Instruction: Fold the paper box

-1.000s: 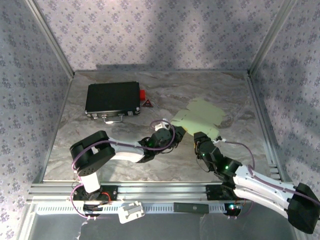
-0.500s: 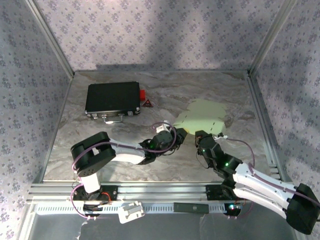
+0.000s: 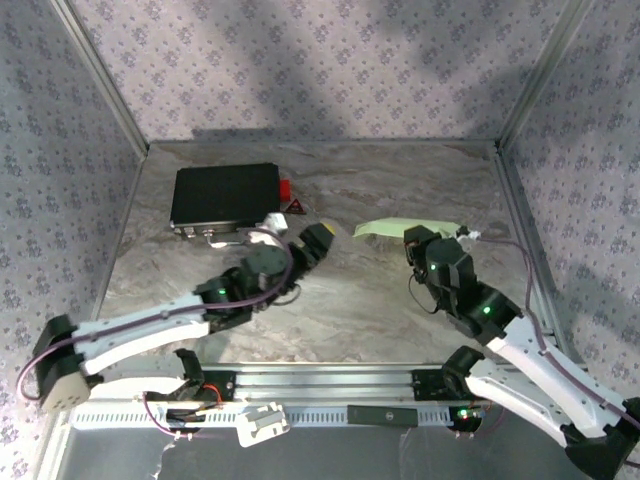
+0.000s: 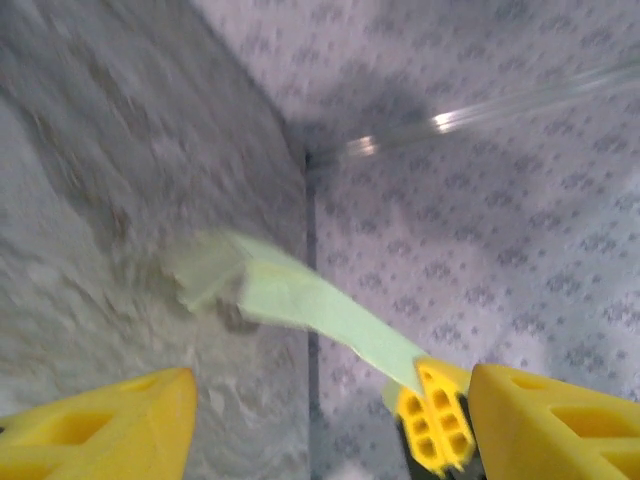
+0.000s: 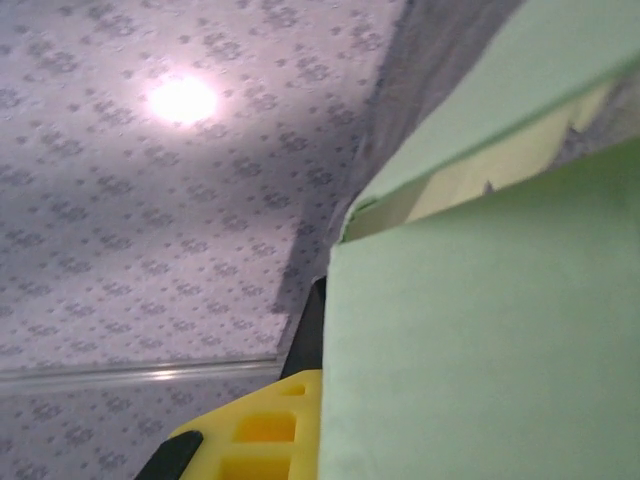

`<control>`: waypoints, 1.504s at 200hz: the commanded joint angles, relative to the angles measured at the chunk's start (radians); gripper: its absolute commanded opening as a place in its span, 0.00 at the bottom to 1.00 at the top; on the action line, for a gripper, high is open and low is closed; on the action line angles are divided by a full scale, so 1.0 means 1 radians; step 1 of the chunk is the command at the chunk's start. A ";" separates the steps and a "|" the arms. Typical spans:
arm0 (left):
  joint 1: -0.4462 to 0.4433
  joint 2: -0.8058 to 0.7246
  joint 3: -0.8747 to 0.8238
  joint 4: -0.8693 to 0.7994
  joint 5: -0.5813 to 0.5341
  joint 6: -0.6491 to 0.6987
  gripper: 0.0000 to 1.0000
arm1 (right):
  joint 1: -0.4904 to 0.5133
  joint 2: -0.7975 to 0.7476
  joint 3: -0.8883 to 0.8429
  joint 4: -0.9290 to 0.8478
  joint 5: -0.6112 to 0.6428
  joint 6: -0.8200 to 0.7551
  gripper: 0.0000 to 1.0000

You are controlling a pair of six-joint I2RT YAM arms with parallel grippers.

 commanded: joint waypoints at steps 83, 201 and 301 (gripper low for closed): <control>0.176 -0.279 -0.140 -0.373 0.044 0.096 0.65 | 0.108 -0.021 0.393 -0.476 -0.286 -0.005 0.00; 0.247 -0.372 -0.168 -0.563 0.148 0.067 0.61 | -0.162 0.599 0.614 -0.335 -0.709 0.243 0.00; 0.334 -0.331 -0.171 -0.557 0.260 0.153 0.59 | -0.387 0.954 0.598 -0.138 -0.917 0.184 0.00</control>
